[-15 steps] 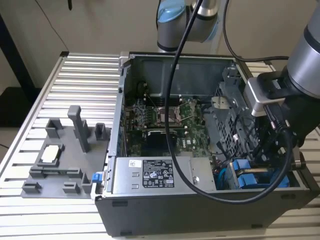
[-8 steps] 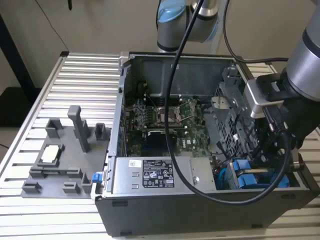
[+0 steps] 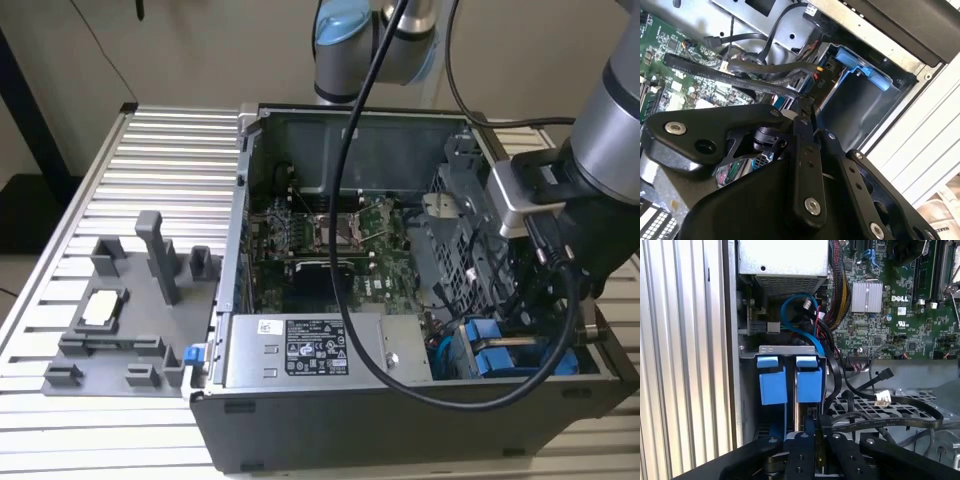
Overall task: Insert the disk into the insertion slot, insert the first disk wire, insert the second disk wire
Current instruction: 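Insert the second disk wire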
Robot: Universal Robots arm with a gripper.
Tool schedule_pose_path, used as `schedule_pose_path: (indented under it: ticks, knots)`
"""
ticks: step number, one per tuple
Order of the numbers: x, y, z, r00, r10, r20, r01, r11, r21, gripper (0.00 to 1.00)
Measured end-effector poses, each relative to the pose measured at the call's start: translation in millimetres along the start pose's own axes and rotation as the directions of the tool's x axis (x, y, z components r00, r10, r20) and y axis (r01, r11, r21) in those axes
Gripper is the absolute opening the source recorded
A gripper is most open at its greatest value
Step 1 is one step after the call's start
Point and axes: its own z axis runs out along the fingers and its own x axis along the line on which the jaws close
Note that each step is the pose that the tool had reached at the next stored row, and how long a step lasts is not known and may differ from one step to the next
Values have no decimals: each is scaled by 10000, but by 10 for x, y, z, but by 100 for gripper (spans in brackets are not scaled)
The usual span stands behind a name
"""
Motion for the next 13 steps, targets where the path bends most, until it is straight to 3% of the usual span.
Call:
schedule_pose_path:
  ticks: [7, 8, 9, 13]
  knots:
    - [0, 1, 4, 10000, 1, -2, -1, 10000, 0, 17]
    - [0, 1, 4, 10000, 1, -2, -1, 10000, 0, 24]
    - [0, 0, 1, 10000, 1, -2, -1, 10000, 0, 24]
    - [-12, -12, -136, 10000, 3, 2, -3, 10000, -8, 24]
